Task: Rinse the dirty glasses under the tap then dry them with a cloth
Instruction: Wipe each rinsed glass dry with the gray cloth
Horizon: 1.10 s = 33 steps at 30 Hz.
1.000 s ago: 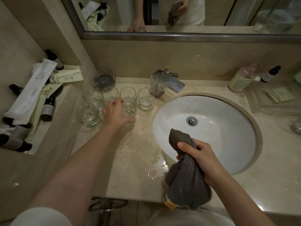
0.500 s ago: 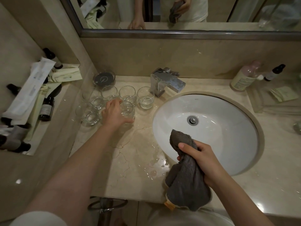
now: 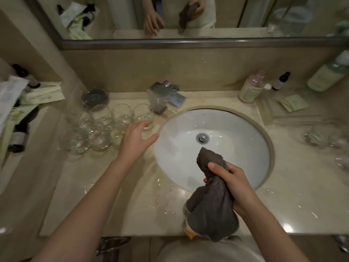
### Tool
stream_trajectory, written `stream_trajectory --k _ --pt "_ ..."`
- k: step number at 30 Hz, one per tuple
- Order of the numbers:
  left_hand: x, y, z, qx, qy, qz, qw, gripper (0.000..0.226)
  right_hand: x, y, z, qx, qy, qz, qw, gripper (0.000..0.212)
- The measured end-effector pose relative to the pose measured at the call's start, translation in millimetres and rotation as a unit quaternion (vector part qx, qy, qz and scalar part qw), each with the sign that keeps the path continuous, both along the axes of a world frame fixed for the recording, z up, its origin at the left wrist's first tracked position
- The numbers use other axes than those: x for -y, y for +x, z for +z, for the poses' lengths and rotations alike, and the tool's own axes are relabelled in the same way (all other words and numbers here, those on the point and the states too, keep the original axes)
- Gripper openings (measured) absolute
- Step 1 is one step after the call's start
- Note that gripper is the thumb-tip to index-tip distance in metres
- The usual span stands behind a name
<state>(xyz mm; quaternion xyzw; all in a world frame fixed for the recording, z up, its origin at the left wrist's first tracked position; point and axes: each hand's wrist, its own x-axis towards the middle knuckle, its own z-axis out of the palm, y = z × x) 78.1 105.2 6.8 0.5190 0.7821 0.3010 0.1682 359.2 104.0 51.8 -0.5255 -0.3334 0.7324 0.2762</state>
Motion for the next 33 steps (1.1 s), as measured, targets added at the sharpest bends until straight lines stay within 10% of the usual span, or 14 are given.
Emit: stream_trajectory --k 17,33 --pt "-135 332 -14 0.052 -0.102 -0.347 0.931 0.049 -2 267 17 0.005 0.005 -0.335 0.942 0.033" --pt "-183 523 -21 0.029 -0.120 -0.402 0.907 0.056 1 413 6 0.030 -0.013 -0.430 0.902 0.014"
